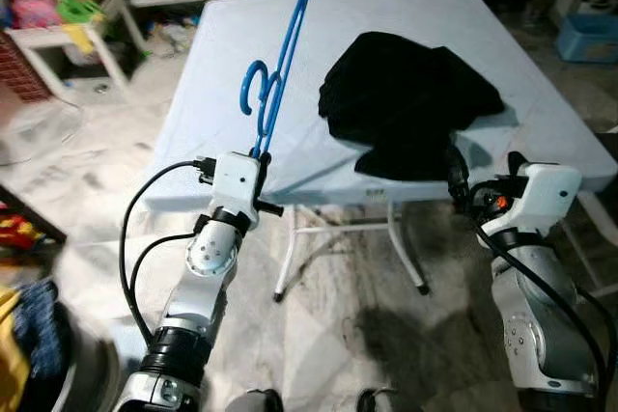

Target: Hang hanger

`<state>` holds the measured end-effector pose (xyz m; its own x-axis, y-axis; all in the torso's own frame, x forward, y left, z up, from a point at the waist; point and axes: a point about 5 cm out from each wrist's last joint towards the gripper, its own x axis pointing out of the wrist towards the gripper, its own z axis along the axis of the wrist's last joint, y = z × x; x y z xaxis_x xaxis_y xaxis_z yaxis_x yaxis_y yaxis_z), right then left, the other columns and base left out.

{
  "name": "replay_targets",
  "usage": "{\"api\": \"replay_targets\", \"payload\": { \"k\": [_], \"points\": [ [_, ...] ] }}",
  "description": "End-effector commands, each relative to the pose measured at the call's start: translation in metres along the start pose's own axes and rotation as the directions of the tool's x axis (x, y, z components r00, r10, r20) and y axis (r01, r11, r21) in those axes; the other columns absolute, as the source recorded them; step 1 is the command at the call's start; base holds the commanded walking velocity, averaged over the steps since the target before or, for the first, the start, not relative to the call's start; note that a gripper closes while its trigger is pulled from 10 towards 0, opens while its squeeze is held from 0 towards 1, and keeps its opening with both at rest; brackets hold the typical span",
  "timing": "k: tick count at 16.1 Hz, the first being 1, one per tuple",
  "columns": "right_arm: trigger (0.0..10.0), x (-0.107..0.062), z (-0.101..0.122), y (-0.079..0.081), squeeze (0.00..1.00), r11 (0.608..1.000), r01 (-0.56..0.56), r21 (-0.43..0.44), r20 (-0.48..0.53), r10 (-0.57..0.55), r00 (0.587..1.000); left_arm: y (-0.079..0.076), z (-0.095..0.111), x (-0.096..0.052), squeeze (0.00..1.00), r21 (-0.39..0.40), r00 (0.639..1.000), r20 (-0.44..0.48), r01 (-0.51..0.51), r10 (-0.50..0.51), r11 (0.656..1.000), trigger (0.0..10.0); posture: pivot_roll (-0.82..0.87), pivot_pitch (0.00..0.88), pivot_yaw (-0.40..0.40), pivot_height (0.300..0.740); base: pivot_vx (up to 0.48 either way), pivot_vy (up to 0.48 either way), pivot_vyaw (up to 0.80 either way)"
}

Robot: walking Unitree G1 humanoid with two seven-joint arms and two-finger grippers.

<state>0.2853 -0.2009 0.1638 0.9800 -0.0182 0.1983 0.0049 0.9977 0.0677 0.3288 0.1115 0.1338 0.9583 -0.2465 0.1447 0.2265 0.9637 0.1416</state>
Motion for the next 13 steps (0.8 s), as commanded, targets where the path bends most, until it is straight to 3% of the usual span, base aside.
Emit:
{"api": "replay_targets", "payload": {
  "k": [1, 8, 10, 13],
  "points": [
    [10.0, 0.000, 0.001, -0.001, 0.00, 1.000, 0.005, -0.001, -0.003, -0.005, 1.000, -0.001, 0.004, 0.000, 0.00, 0.007, 1.000, 0.013, 0.005, -0.005, 1.000, 10.0, -0.18, 0.076, 0.065, 0.740, -0.300, 0.000, 0.00],
    [10.0, 0.005, 0.003, -0.006, 0.00, 1.000, 0.015, -0.004, -0.008, -0.015, 1.000, -0.003, 0.004, 0.001, 0.00, 0.011, 1.000, 0.013, 0.012, -0.012, 1.000, 10.0, -0.18, 0.077, 0.062, 0.740, -0.302, 0.000, 0.00],
    [10.0, 0.005, 0.000, -0.006, 0.00, 1.000, 0.008, -0.026, -0.043, -0.009, 0.999, -0.004, 0.003, 0.001, 0.00, 0.010, 1.000, 0.015, 0.019, -0.019, 1.000, 10.0, -0.19, 0.081, 0.067, 0.740, -0.324, 0.000, 0.00],
    [10.0, 0.010, -0.002, -0.007, 0.00, 0.996, -0.014, -0.092, -0.043, 0.010, 0.999, -0.006, 0.003, 0.003, 0.00, 0.014, 0.999, 0.020, 0.027, -0.027, 1.000, 10.0, -0.20, 0.084, 0.074, 0.740, 0.000, 0.000, 0.00]
  ]
}}
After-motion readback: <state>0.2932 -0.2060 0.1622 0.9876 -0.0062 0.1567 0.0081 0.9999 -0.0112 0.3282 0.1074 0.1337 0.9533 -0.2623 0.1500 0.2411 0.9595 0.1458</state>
